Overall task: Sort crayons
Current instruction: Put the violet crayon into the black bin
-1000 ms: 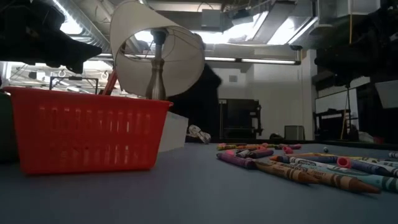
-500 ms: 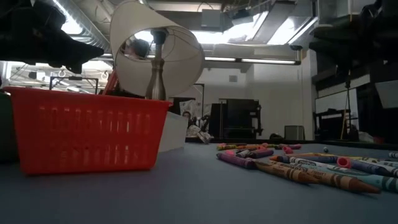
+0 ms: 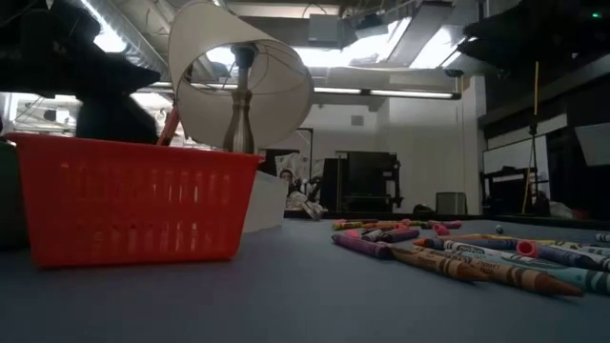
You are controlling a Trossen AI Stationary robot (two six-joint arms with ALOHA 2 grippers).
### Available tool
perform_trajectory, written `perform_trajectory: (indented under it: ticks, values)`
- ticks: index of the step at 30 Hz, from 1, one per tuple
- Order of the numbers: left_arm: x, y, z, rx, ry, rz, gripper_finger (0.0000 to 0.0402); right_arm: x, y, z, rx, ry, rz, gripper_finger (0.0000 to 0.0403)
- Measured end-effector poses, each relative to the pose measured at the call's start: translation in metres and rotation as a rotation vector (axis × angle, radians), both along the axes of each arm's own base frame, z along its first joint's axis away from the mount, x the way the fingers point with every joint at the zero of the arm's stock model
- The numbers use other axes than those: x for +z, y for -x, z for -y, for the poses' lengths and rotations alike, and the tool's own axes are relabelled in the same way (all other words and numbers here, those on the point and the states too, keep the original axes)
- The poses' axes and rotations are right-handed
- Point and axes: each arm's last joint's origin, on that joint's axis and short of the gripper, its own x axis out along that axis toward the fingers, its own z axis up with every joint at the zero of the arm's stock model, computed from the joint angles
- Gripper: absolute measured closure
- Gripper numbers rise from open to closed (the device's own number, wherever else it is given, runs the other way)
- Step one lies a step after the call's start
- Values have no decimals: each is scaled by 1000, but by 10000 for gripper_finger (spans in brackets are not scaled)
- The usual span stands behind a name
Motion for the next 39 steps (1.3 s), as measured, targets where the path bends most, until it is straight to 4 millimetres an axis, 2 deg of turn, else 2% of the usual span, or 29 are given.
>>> perform_trajectory:
  ticks: [5,9,17,22,27,39]
  values:
    - [0,0,0,0,5,1,401,1,-20,12,-122,32,-215,187]
    - [0,0,0,0,5,0,401,-4,-37,25,-138,14,-360,187]
    - [-1,0,0,0,5,-4,401,-31,-64,56,-112,-87,-557,188]
    - [0,0,0,0,5,-4,401,-53,-70,74,-140,-154,-667,188]
    - [0,0,0,0,5,-3,401,-69,-72,87,-96,-180,-751,188]
    - [0,0,0,-1,5,-3,401,-96,-78,95,-24,-147,-909,188]
